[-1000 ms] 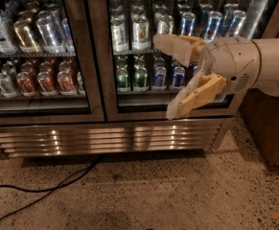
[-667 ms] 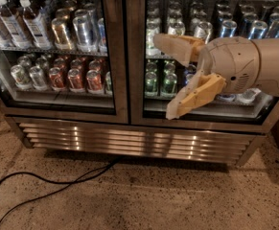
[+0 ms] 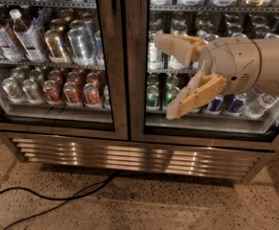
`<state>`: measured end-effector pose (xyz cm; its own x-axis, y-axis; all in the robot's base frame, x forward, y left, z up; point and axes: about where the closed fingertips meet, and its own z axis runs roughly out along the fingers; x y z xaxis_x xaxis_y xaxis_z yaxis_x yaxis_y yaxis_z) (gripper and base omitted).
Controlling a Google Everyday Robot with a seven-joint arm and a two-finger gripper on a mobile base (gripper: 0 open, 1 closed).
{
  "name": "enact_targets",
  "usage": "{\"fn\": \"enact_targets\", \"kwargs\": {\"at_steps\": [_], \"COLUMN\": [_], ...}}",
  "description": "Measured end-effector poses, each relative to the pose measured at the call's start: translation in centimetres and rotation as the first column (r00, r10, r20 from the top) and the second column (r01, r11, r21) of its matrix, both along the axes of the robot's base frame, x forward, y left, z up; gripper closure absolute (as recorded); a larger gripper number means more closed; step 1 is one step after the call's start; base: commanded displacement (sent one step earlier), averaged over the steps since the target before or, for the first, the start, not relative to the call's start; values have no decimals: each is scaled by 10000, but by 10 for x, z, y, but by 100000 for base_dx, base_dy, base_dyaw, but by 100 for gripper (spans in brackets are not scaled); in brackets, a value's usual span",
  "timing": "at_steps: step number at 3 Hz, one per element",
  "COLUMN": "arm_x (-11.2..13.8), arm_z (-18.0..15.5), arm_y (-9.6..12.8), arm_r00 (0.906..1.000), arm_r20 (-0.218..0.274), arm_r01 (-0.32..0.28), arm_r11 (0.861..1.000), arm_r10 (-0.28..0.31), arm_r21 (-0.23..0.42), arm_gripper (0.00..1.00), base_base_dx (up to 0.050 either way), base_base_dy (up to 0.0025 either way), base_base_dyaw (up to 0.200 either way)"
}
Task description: Open right fridge door
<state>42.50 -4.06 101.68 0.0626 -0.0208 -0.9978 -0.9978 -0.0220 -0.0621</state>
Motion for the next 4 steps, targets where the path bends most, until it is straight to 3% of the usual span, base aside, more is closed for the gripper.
{"fn": "enact_targets", "kwargs": {"at_steps": [2,3,4], "arm_x": [0,0,27], "arm_z": [0,0,0], "arm_y": [0,0,4], "arm_r00": [10000,10000,9983], "arm_r20": [0,0,-481], "arm_r01": [-1,-1,347], "arm_r11": [10000,10000,9987], "arm_r10": [1,1,-328], "arm_r21": [0,0,377], "arm_gripper": [0,0,0], "base_base_dx": [4898,0,0], "base_base_dy": [1,0,0], "base_base_dyaw": [-16,0,0]}}
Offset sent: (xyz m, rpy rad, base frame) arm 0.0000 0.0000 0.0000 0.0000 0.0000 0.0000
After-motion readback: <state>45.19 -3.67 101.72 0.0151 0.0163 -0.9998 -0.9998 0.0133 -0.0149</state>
